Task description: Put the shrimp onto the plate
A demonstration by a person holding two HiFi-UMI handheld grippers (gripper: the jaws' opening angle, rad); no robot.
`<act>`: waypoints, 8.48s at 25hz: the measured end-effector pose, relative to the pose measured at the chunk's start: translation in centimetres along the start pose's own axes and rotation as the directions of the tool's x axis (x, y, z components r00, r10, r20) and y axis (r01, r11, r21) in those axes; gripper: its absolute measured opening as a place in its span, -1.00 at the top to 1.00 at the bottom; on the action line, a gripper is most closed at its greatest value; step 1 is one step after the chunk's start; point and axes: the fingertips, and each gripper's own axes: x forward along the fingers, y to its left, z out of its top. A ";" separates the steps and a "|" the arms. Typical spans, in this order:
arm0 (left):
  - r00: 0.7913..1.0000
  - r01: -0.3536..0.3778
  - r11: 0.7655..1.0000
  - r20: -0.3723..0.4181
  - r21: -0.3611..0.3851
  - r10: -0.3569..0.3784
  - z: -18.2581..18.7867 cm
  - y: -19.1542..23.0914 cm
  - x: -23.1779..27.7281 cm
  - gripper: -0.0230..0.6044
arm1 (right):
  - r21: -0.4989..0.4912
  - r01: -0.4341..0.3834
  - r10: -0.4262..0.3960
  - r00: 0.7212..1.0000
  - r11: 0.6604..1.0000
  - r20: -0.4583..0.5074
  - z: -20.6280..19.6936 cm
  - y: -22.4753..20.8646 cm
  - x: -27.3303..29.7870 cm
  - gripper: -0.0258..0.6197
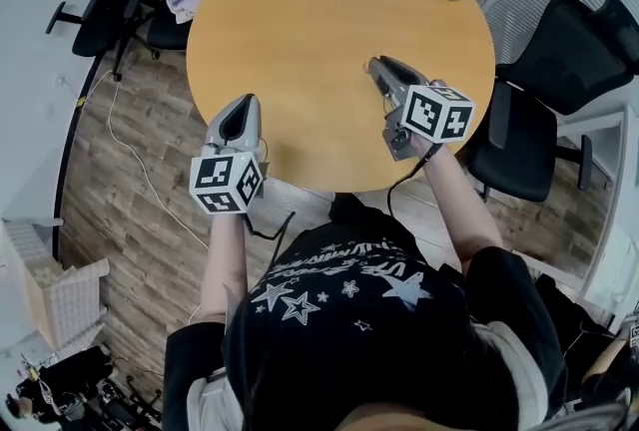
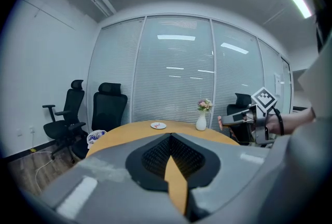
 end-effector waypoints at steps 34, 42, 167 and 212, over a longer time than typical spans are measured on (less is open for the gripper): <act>0.983 0.179 0.981 -0.061 0.077 -0.174 8.4 8.5 21.4 0.92 | 0.117 0.148 -0.158 0.984 0.982 0.079 10.0 -8.9 15.4 0.72; 0.963 0.255 0.965 -0.108 0.061 -0.248 7.3 12.1 27.3 0.92 | 0.138 0.210 -0.222 0.972 0.968 0.079 11.1 -10.1 20.2 0.72; 0.960 0.242 0.967 -0.127 -0.079 -0.251 2.5 13.7 26.7 0.92 | -0.023 0.268 -0.268 0.952 0.963 -0.148 10.3 -13.1 30.3 0.86; 0.996 0.086 0.993 0.009 -0.079 -0.086 1.0 -7.2 2.1 0.92 | -0.172 -0.112 0.104 0.993 0.979 -0.051 1.4 -1.3 -2.3 0.92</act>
